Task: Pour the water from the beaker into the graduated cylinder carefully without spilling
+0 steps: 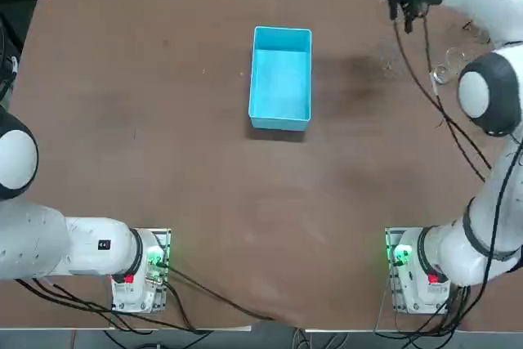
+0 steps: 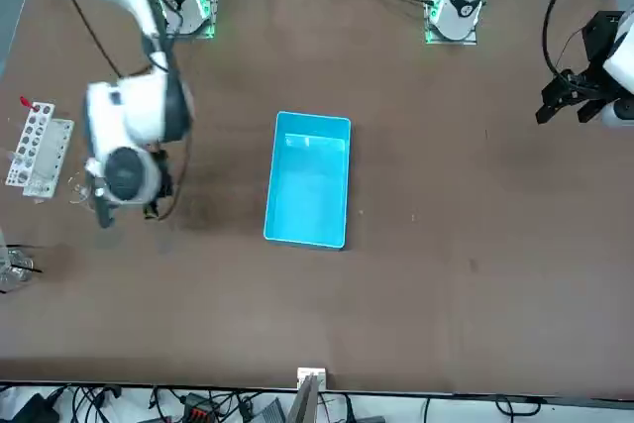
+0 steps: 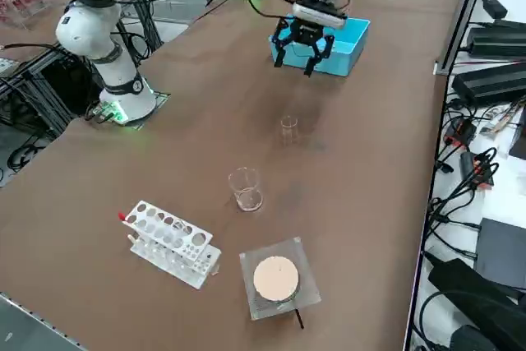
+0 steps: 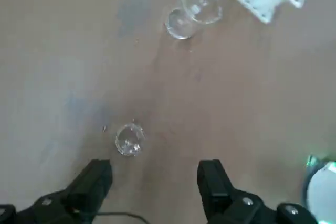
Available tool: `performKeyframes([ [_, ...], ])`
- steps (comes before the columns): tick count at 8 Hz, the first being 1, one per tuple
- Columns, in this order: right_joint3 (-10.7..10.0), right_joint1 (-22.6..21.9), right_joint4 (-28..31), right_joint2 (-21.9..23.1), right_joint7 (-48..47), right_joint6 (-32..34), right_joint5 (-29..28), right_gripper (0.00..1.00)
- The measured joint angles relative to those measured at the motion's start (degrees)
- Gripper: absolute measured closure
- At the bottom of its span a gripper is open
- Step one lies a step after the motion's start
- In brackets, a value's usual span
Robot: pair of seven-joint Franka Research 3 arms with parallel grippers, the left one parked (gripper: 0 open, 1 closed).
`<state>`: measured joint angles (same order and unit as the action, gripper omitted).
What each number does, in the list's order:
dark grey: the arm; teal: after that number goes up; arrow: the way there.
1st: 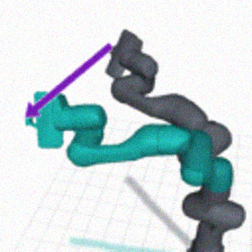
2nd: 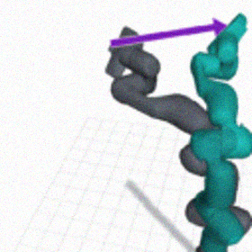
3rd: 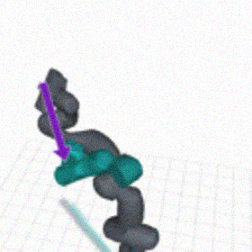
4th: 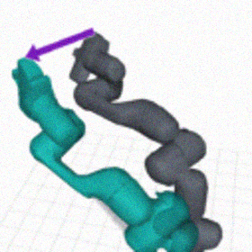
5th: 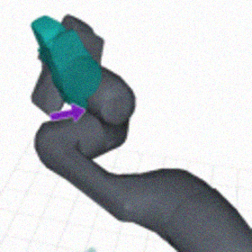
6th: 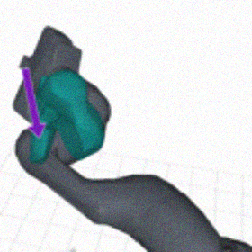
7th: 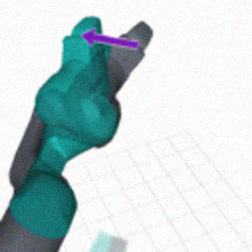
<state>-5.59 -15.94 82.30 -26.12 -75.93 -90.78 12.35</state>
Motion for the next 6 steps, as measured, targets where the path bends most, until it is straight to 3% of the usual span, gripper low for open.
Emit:
performKeyframes([
  [3, -0.04, 5.52, -1.42, 4.80, 22.31, 4.13, -8.90, 0.00],
  [6, 0.56, 9.57, -4.64, 7.75, 48.96, 8.49, -10.72, 0.00],
])
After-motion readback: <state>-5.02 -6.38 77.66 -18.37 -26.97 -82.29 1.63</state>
